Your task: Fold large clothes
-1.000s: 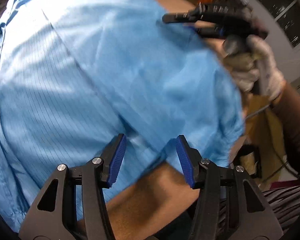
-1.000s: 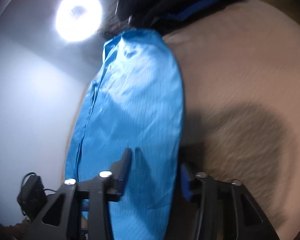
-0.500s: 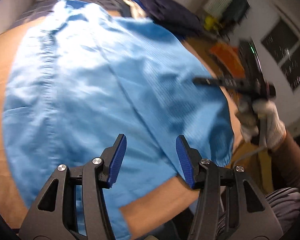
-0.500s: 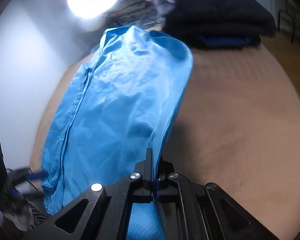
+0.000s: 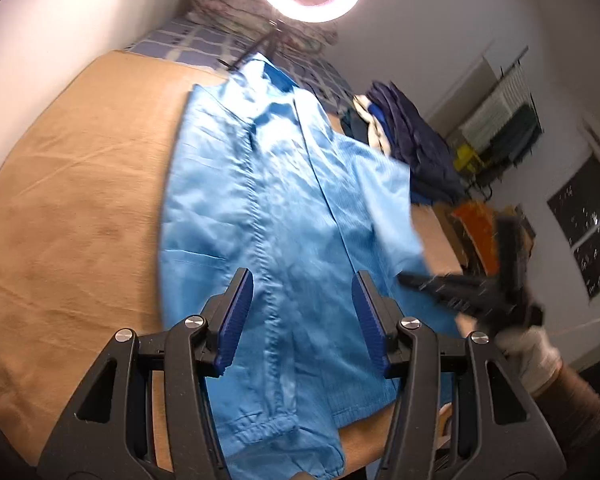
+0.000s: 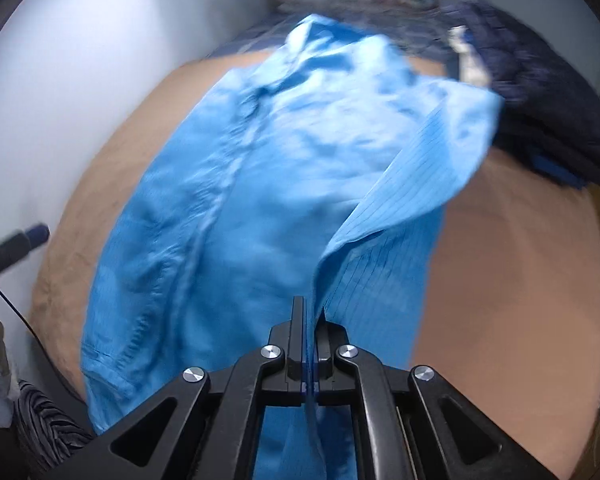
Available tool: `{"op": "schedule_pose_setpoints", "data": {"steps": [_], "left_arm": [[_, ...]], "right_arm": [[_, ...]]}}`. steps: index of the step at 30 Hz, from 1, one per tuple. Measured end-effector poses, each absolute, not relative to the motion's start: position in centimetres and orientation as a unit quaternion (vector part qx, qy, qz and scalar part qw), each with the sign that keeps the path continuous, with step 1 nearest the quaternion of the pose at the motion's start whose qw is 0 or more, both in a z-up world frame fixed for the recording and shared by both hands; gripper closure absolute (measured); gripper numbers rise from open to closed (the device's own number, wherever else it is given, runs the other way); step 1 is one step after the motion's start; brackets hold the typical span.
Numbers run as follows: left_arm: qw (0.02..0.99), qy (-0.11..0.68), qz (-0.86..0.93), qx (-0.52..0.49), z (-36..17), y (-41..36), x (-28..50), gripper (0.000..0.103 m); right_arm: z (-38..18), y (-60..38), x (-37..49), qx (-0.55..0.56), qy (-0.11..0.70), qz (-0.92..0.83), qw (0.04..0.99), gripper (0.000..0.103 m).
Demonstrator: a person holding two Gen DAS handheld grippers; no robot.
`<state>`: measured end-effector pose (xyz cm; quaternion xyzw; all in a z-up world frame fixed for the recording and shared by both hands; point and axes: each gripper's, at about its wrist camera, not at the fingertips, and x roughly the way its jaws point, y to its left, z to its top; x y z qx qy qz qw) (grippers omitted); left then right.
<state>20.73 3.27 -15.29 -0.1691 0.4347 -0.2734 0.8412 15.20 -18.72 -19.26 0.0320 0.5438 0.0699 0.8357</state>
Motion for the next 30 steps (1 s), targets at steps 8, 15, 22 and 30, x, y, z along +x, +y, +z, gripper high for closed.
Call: {"op": "schedule_pose_setpoints", "data": {"steps": [8, 15, 22, 30], "left_arm": [[0.837, 0.429, -0.253, -0.227, -15.8, 6.3, 21.7, 0.051], [0.826, 0.455, -0.255, -0.214, -17.5, 5.4, 22.2, 0.051], [0.838, 0.447, -0.252, -0.185, -16.6, 6.1, 20.7, 0.051], [0.843, 0.444, -0.248, -0.177, -15.5, 4.9, 19.5, 0.051]], "right_arm": [[-25.4, -11.5, 17.1, 0.003, 0.590, 0.099, 0.801, 0.103], [-23.8, -14.2, 16.1, 0.106, 0.588, 0.172, 0.783, 0.065], [-19.7, -21.5, 8.6, 0.191, 0.523, 0.163, 0.814, 0.067], [-23.4, -20.8, 4.1, 0.169, 0.565, 0.139, 0.796, 0.077]]}}
